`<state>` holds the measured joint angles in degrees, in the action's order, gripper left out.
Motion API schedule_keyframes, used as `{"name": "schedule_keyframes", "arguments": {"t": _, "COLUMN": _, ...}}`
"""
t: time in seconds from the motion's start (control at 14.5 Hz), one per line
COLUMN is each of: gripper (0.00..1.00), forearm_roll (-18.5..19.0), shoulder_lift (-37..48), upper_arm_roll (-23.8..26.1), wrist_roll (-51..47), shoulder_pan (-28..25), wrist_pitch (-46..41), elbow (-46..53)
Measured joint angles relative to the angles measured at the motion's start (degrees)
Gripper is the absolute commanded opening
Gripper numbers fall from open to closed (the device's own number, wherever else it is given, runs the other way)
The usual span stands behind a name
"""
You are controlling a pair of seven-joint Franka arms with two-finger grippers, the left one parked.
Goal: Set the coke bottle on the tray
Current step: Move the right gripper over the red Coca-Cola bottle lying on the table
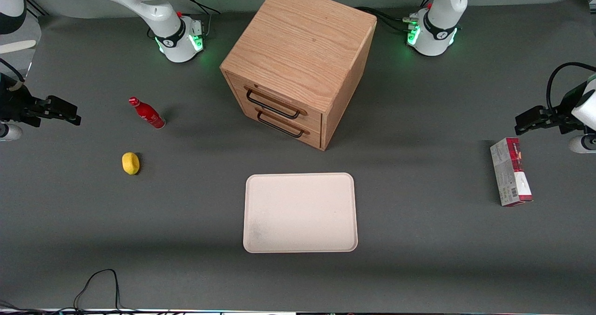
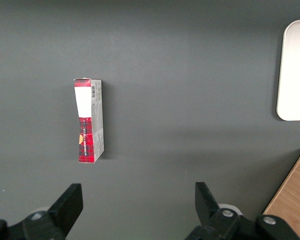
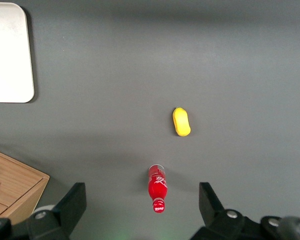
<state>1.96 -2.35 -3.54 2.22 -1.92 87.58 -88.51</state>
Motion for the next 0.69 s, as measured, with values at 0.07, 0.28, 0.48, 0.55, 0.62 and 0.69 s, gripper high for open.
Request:
{"name": "schedule_keyframes", "arguments": {"t": 0.07, "gripper": 1.0, "forearm_roll": 0.0, "shoulder_lift": 0.0, "upper_arm_roll": 0.0, "wrist_roll": 0.0, "shoulder_pan": 0.0, "wrist_pitch": 0.0, "elbow": 0.0}}
{"name": "schedule_keyframes", "arguments": {"t": 0.28, "gripper": 1.0, "forearm_roll": 0.0, "shoulder_lift": 0.0, "upper_arm_roll": 0.0, "wrist_roll": 0.0, "shoulder_pan": 0.0, "wrist_pitch": 0.0, "elbow": 0.0}}
{"name": "schedule_keyframes", "arguments": {"t": 0.48, "gripper": 1.0, "forearm_roll": 0.0, "shoulder_lift": 0.5, "upper_arm_roll": -0.3, "wrist_roll": 0.0, "shoulder_pan": 0.0, "wrist_pitch": -0.3, "elbow": -0.5}}
{"name": "schedule_keyframes", "arguments": {"t": 0.55, "gripper": 1.0, "forearm_roll": 0.0, "shoulder_lift": 1.4, "upper_arm_roll": -0.6, "wrist_roll": 0.0, "shoulder_pan": 0.0, "wrist_pitch": -0.6, "elbow": -1.6}}
{"name": "schedule_keyframes", "arguments": {"t": 0.62, "gripper": 1.0, "forearm_roll": 0.0, "shoulder_lift": 3.1, "upper_arm_roll": -0.9, "wrist_roll": 0.0, "shoulder_pan": 0.0, "wrist_pitch": -0.6, "elbow": -3.5}}
{"name": "schedule_keyframes", "arguments": {"t": 0.69, "gripper": 1.0, "forearm_roll": 0.0, "shoulder_lift": 5.4, "upper_arm_roll": -1.2, "wrist_roll": 0.0, "shoulder_pan": 0.0, "wrist_pitch": -0.5, "elbow": -6.2}}
